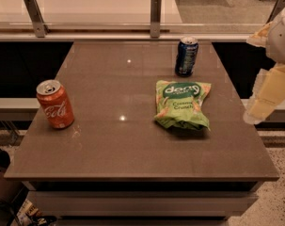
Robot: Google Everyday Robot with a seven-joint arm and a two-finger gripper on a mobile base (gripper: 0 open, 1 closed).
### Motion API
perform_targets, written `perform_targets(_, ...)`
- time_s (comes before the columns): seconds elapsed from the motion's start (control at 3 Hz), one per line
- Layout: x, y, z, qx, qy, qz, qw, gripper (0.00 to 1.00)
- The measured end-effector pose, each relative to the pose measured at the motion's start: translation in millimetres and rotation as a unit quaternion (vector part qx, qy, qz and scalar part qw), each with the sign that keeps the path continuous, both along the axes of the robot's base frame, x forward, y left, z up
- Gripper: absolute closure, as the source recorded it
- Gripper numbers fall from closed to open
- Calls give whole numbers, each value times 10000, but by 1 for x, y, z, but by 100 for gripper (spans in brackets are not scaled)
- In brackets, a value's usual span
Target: Move pepsi can near coke can
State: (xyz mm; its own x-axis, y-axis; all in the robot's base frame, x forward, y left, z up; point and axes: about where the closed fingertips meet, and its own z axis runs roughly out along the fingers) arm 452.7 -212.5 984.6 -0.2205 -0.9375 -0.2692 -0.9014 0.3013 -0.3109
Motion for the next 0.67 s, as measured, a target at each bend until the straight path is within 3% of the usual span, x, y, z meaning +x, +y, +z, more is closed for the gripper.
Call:
perform_targets(0.33, 12, -4, -12, 596, -345, -427, 9967, 0)
perform_targets(0.67, 17, -11, -31, 1350, -615, -1009, 9838, 0)
